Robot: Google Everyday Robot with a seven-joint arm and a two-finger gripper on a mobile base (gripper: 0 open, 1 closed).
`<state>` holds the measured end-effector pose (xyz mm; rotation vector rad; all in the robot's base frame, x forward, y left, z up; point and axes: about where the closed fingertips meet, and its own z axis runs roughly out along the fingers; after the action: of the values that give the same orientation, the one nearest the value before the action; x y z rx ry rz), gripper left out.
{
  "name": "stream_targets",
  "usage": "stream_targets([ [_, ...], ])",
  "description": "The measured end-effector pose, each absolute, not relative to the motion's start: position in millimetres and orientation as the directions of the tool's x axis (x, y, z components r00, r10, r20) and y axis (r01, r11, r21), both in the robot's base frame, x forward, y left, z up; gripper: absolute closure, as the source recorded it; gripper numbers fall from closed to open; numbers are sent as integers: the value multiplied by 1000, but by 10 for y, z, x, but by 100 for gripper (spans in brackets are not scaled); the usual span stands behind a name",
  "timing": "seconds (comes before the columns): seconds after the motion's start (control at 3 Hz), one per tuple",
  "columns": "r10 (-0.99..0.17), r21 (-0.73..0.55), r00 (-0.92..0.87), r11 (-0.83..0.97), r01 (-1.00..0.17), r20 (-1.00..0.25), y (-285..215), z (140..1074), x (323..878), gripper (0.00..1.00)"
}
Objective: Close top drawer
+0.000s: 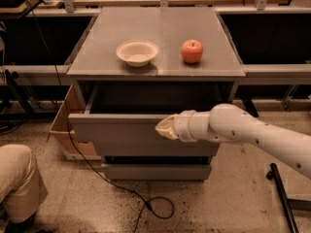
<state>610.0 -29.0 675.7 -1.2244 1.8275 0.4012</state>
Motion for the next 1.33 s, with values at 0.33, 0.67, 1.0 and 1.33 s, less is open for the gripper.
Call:
stream_targets([
  [0.33, -573, -219, -92, 450, -866, -814, -159, 6858, 6311, 100],
  [0.67, -570, -235, -72, 446, -864, -819, -105, 6909, 6432, 100],
  [1.0, -563, -248, -60, 455, -855, -825, -22, 6855, 6594, 100],
  [1.33, -563, -248, -60, 455, -855, -825, -22, 6855, 6590, 100],
])
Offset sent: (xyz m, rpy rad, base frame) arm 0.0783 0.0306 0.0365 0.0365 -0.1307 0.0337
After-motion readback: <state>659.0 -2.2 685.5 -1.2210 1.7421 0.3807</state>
